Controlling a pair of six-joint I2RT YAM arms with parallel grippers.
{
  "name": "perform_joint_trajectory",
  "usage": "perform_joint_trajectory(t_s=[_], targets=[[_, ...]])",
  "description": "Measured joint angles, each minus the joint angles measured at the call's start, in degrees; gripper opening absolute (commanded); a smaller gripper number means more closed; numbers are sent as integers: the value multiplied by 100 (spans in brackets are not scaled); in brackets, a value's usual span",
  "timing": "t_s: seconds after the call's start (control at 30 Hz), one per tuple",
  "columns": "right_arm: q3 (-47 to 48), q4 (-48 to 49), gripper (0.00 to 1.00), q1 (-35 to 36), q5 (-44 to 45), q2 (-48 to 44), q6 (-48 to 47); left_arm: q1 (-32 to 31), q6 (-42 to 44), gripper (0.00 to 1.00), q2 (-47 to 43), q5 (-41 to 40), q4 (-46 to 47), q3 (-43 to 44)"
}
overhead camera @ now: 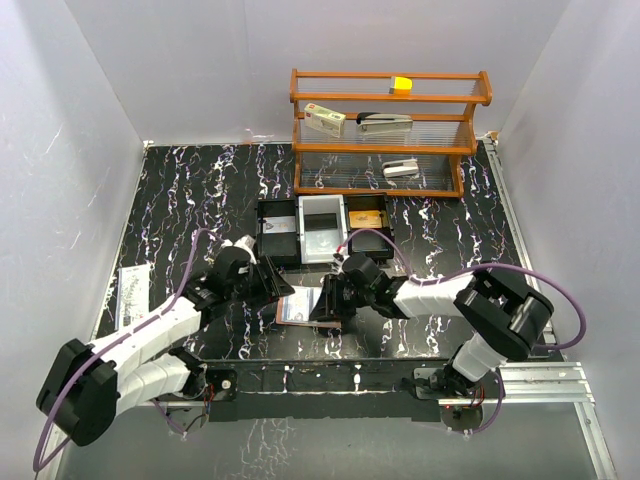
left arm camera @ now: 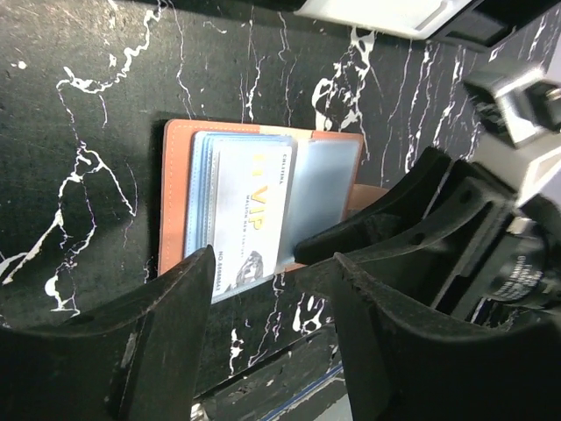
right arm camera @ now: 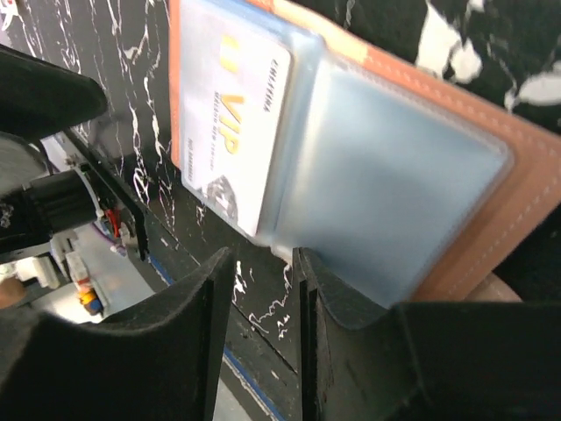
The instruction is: Take the credit cards out of the card holder
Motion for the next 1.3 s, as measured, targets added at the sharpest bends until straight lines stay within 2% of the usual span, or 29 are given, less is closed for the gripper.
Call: perform_joint_trajectory(t_s=[0.23,0.53,0.67,0.77,1.0,1.13,1.3], targets=[[476,-221,32,-28,24,55,-310,0,140,38,396,264,155,0],[479,15,32,-37,24,348,-59,-11,297,29,1008,490,422,0],[487,70,29,-39,57,527,31,-11,474,19,1283,538,422,11],[490,103,22,-46,109,542,50,-17,584,13,1493,634,437,66],[389,297,15,-114,59,616,245,-46,813,11,1547,533,247,205],[258,516,7,-173,-31,616,352,-50,846,10,1537,516,199,205],[94,739,6,-306,-273,616,459,-61,874,9,1543,518,160,208]])
